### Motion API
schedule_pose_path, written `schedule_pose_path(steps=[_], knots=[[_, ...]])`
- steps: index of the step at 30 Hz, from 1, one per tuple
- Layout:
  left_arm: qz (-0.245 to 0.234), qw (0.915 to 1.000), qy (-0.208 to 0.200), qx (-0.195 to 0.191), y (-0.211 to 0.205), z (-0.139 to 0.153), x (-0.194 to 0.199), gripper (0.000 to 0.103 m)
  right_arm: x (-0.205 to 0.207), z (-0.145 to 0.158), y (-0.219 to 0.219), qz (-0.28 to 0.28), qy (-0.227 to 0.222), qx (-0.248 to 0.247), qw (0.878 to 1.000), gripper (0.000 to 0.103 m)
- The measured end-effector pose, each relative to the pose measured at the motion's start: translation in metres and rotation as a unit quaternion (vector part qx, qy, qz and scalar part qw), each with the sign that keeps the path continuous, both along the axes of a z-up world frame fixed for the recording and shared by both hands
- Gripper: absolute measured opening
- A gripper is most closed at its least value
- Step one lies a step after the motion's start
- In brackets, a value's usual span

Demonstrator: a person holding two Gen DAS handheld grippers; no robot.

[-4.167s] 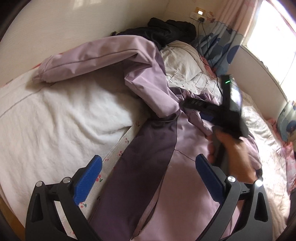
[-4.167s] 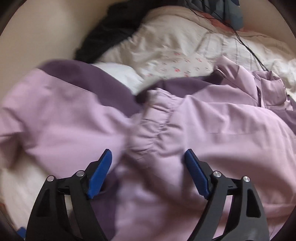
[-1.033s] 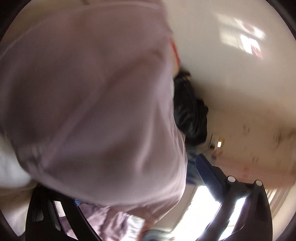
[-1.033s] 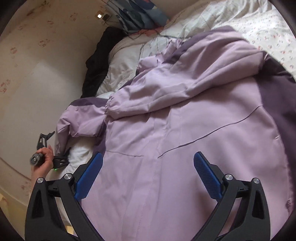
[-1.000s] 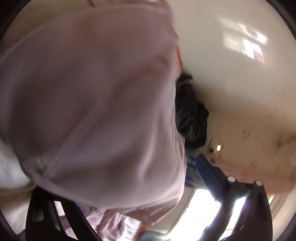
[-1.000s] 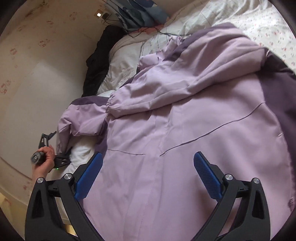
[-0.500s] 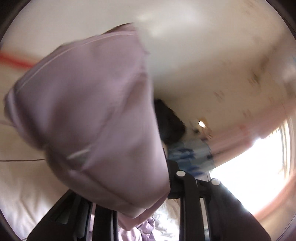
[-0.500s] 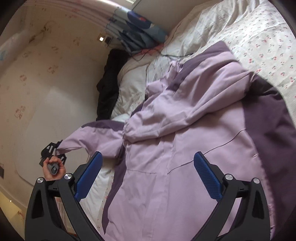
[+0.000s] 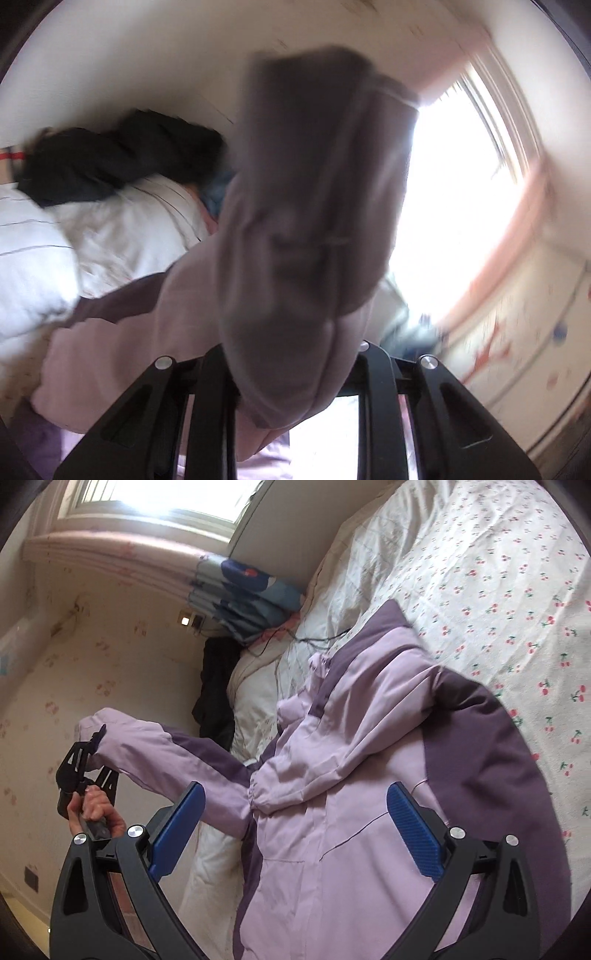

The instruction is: Fold large clothes

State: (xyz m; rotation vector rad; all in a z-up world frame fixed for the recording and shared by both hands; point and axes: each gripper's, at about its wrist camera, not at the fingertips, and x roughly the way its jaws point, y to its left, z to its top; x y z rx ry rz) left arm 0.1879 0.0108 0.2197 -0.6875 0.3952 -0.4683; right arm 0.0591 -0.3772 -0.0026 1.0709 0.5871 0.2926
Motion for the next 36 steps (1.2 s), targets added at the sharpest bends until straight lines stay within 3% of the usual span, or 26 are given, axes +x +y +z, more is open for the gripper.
schedule_pose_path(steps=[3,7,9,10,12,13,14,15,17,18,20,22,25,28,33,35,36], knots=[[-0.057,0.9962,0.014,0.064,-0.075,-0.03,0.01,0.023,-0.005,-0.008,-0.018,-0.024,0.007,0.026,0.999,0.095],[-0.108,0.9767,0.053,0.178,-0.181,-0.108,0.022,0.023,-0.007,-0.015,-0.032,-0.037,0.012,0.045,0.998,0.095],[-0.134,0.9591,0.092,0.232,-0.225,-0.158,0.03,0.023,-0.008,-0.015,-0.037,-0.04,0.009,0.046,0.998,0.095],[-0.147,0.943,0.123,0.272,-0.25,-0.191,0.035,0.025,-0.009,-0.014,-0.041,-0.044,0.007,0.048,0.998,0.095],[-0.175,0.9122,0.182,0.323,-0.278,-0.237,0.041,0.042,-0.011,-0.016,-0.047,-0.052,0.006,0.053,0.997,0.096],[-0.183,0.8956,0.199,0.353,-0.291,-0.256,0.04,0.043,-0.012,-0.017,-0.05,-0.056,0.007,0.055,0.997,0.096],[-0.18,0.8832,0.188,0.39,-0.3,-0.262,0.036,0.046,-0.013,-0.018,-0.053,-0.06,0.008,0.057,0.997,0.096],[-0.18,0.8743,0.164,0.42,-0.308,-0.261,0.03,0.06,-0.014,-0.019,-0.055,-0.064,0.009,0.06,0.996,0.096],[-0.203,0.8597,0.142,0.447,-0.324,-0.255,0.015,0.078,-0.016,-0.023,-0.061,-0.07,0.011,0.07,0.995,0.096],[-0.212,0.8511,0.134,0.461,-0.329,-0.249,0.008,0.079,-0.016,-0.023,-0.061,-0.07,0.012,0.075,0.995,0.096],[-0.229,0.8427,0.116,0.473,-0.315,-0.234,-0.01,0.081,-0.013,-0.03,-0.062,-0.066,0.012,0.094,0.993,0.096],[-0.226,0.8413,0.098,0.481,-0.29,-0.209,-0.047,0.083,-0.009,-0.039,-0.06,-0.056,0.016,0.117,0.991,0.096],[-0.212,0.8626,0.082,0.452,-0.24,-0.173,-0.058,0.091,0.001,-0.051,-0.053,-0.037,0.031,0.127,0.991,0.096],[-0.182,0.8874,0.099,0.412,-0.163,-0.154,-0.063,0.095,0.019,-0.049,-0.042,-0.025,0.032,0.084,0.996,0.096],[-0.103,0.8947,0.139,0.412,-0.05,-0.164,-0.054,0.095,0.061,-0.059,-0.04,-0.031,0.022,0.078,0.996,0.096],[-0.071,0.9028,0.155,0.395,-0.005,-0.165,-0.048,0.095,0.082,-0.061,-0.043,-0.029,0.02,0.053,0.998,0.09],[-0.062,0.9057,0.161,0.387,0.011,-0.168,-0.046,0.095,0.09,-0.063,-0.044,-0.031,0.027,0.04,0.998,0.072]])
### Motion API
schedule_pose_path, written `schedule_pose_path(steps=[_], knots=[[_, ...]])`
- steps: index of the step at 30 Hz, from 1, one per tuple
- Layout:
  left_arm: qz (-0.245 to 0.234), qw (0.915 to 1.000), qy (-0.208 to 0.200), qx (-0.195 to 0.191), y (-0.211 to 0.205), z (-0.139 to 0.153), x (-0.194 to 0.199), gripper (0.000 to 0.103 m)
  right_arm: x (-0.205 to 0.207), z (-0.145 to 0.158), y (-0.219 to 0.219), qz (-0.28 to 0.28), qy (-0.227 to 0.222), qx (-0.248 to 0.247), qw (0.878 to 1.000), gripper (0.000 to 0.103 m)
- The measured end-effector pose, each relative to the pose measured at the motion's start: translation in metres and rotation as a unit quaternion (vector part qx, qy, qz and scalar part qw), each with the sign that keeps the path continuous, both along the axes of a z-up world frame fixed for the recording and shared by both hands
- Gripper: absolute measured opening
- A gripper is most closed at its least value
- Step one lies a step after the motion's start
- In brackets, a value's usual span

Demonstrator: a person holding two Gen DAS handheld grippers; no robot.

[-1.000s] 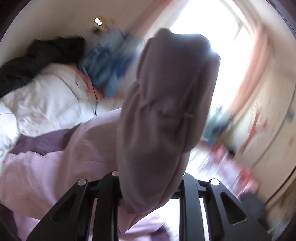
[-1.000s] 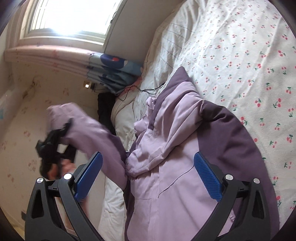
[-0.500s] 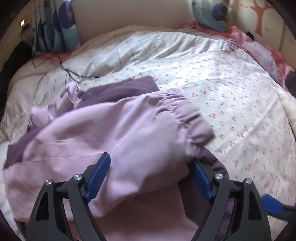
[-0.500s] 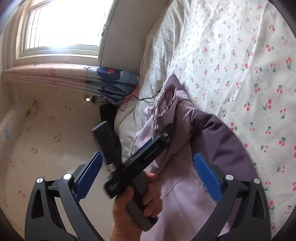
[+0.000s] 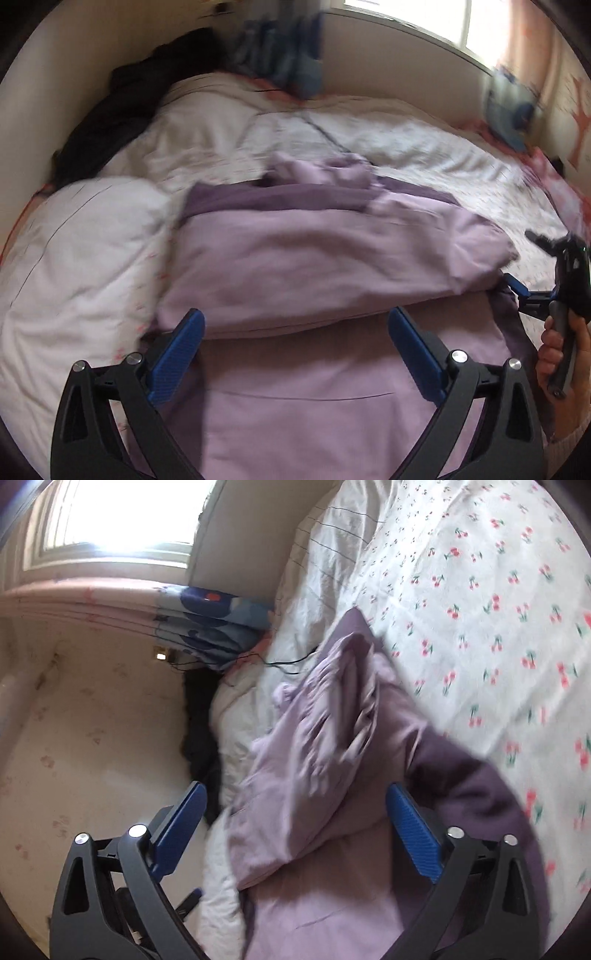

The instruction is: Fold large clothes

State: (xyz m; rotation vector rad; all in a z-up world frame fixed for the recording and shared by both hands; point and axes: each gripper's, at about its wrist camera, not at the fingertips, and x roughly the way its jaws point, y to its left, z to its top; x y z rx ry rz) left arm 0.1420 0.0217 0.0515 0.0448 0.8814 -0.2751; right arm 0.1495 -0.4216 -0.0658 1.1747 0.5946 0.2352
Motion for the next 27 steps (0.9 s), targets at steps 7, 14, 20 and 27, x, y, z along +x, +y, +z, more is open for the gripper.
schedule_pose_path(steps=[7,14,20,27], knots=[[0.042,0.999,0.006,-0.016,0.047,-0.025,0.037,0.095,0.042,0.023,0.01,0.035,-0.007,-0.096,0.995,0.02],[0.095,0.9854,-0.081,-0.115,0.046,0.013,0.058,0.095,0.023,0.151,0.039,0.048,-0.21,-0.215,0.953,0.019],[0.116,0.9875,0.02,-0.105,0.034,-0.057,0.11,0.095,0.056,0.03,0.01,0.038,-0.051,-0.216,0.974,0.018],[0.094,0.9948,0.03,-0.026,0.022,-0.089,0.109,0.095,0.054,-0.016,-0.01,0.056,0.002,-0.173,0.983,0.022]])
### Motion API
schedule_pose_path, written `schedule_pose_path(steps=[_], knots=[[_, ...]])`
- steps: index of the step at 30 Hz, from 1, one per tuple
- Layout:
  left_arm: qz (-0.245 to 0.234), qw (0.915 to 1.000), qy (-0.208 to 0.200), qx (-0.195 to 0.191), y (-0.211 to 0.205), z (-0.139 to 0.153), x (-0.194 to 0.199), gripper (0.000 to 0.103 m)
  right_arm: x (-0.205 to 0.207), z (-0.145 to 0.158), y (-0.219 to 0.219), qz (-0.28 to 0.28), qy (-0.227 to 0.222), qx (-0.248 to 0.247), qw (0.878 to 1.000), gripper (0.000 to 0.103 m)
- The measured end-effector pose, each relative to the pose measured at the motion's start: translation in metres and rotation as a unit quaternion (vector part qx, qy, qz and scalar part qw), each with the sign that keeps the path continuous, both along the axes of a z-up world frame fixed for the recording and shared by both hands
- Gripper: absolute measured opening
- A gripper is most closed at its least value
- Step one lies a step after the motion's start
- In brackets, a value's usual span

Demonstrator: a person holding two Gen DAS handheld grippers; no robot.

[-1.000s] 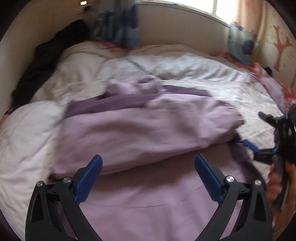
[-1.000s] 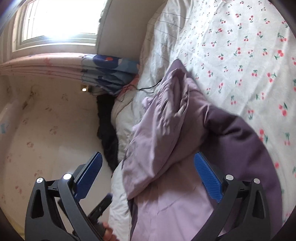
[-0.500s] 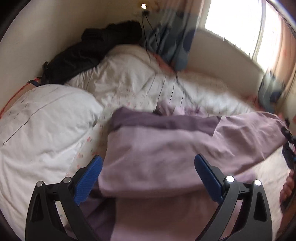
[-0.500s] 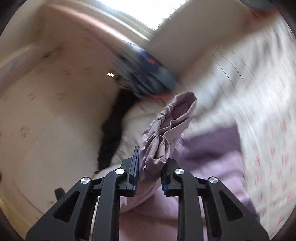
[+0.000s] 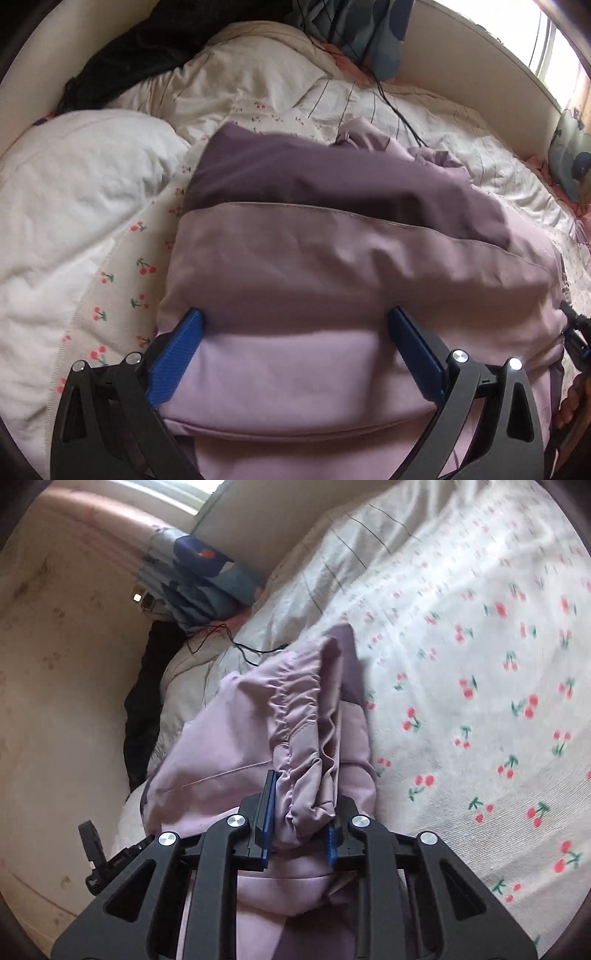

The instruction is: Fold large clothes

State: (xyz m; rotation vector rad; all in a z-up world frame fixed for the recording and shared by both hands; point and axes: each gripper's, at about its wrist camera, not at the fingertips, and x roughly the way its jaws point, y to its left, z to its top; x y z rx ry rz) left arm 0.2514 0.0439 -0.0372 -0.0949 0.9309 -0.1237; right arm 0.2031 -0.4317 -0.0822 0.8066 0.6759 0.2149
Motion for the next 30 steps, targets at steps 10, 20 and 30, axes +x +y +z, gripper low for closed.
schedule_pose_path(steps=[10,20,30], knots=[[-0.004,0.9988,0.046,0.014,0.015,-0.017,0.002,0.097,-0.014,-0.008,-0.013,-0.014,0.065,-0.046,0.997,0.058],[-0.056,0.9962,0.019,-0.064,0.13,0.065,-0.168,0.097,-0.203,0.043,-0.031,0.088,0.088,-0.059,0.99,0.077],[-0.024,0.9831,0.111,-0.144,0.226,0.019,-0.294,0.097,-0.346,-0.009,-0.014,0.164,0.16,0.08,0.97,0.077]])
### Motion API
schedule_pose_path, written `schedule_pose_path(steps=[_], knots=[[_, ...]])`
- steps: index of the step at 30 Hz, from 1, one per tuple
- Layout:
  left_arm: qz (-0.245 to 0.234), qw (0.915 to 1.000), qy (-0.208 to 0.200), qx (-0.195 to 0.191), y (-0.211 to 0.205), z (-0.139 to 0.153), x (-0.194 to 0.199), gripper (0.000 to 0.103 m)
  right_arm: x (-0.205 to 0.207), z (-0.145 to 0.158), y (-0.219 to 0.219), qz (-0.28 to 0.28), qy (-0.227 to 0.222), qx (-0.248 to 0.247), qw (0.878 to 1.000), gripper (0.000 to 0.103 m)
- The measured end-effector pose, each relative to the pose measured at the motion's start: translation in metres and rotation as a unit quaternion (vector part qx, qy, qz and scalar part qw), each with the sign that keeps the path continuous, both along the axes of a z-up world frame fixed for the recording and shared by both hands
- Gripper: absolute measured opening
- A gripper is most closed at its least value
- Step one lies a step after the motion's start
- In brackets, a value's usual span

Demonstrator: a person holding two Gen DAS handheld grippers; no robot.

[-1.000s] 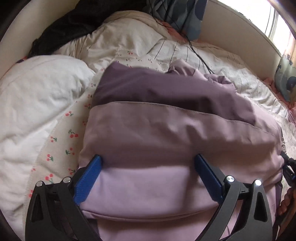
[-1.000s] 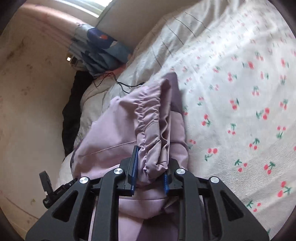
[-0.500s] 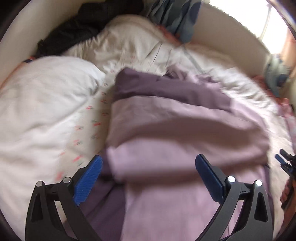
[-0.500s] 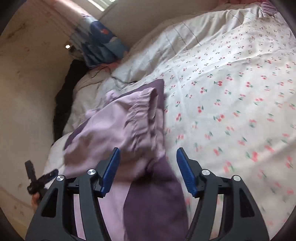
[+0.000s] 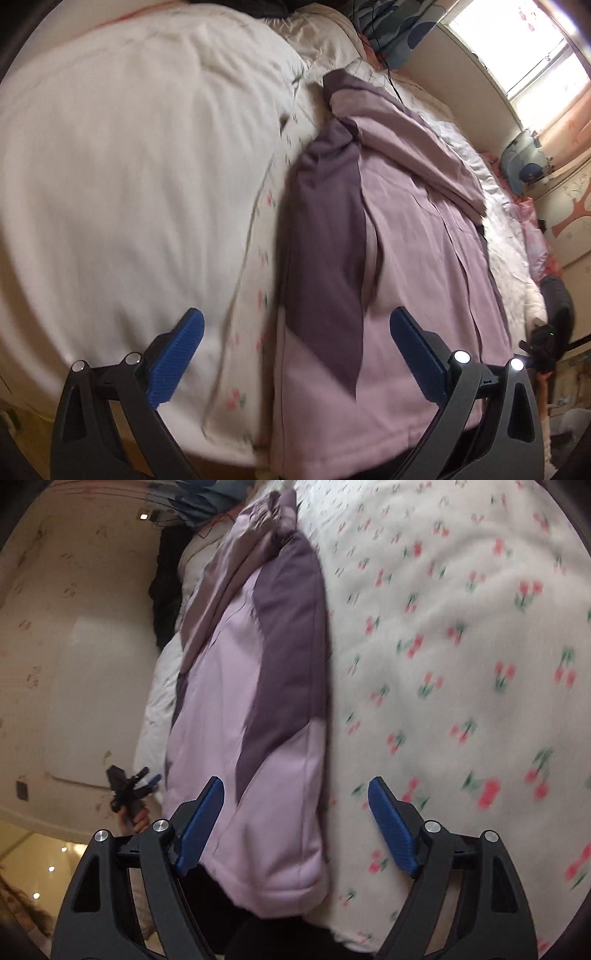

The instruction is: Fold large clothes

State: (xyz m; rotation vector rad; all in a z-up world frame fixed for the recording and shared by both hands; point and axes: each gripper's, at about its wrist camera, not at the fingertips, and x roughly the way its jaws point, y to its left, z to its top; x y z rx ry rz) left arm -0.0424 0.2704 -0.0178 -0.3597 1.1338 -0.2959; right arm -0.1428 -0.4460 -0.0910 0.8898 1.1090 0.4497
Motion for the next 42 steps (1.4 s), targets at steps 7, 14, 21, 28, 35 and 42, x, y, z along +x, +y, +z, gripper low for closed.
schedule_pose_path(steps=[7,14,21,28,35,42], knots=[[-0.028,0.9928,0.045,-0.108,-0.007,-0.025,-0.039,0.097,-0.028,0.008,0.036,0.036,-0.016,0.052,0.998,0.088],[0.057,0.9931,-0.072,-0.073,0.025,0.04,-0.056,0.097,-0.034,0.007,0.031,0.019,-0.012,0.051,0.998,0.088],[-0.022,0.9952,0.026,-0.092,-0.031,-0.021,-0.025,0.097,-0.024,-0.01,0.033,0.016,-0.03,0.087,0.996,0.09],[-0.026,0.9846,0.071,-0.158,-0.029,-0.052,-0.038,0.096,-0.021,-0.01,0.037,0.048,-0.032,0.075,0.996,0.09],[-0.015,0.9902,0.076,-0.117,-0.039,-0.049,-0.049,0.063,-0.019,-0.003,0.072,0.065,-0.054,0.025,0.996,0.066],[0.023,0.9807,0.06,-0.184,-0.029,-0.019,-0.055,0.016,-0.021,0.027,0.079,-0.016,-0.138,0.109,0.984,0.026]])
